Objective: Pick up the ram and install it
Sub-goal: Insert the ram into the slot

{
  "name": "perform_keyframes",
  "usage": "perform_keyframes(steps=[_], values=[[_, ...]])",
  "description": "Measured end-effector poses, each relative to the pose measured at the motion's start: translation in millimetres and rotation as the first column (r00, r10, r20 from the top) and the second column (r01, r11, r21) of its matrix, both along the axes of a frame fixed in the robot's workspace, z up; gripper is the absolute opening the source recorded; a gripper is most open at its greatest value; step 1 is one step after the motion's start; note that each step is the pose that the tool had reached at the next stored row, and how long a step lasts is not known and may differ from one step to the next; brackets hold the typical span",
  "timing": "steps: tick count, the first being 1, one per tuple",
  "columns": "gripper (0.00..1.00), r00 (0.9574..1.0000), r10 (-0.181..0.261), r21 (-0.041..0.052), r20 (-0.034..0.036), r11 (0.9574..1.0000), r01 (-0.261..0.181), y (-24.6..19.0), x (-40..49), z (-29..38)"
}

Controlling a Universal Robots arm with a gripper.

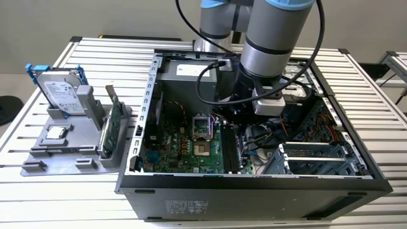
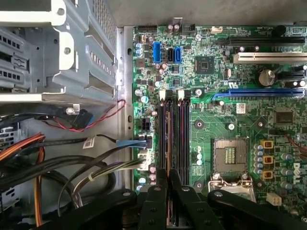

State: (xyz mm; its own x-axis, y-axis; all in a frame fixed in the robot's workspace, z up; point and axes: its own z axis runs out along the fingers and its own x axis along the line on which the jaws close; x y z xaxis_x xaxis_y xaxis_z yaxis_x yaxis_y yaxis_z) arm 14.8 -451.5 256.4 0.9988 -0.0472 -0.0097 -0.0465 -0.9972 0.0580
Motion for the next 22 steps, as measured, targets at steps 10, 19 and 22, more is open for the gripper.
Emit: perform_keyframes(steps=[10,19,22], values=[[0.0,1.0,-0.008,-0.0002,0.0,1.0,0.008,-1.4,0.5,-17.4],[0.0,1.0,-0.009,-0.0004,0.0,1.0,0.009,-2.1,1.0,-19.2],[0.0,1.0,-0.009,-0.0006,0.0,1.0,0.009,-3.0,1.3,-20.2]])
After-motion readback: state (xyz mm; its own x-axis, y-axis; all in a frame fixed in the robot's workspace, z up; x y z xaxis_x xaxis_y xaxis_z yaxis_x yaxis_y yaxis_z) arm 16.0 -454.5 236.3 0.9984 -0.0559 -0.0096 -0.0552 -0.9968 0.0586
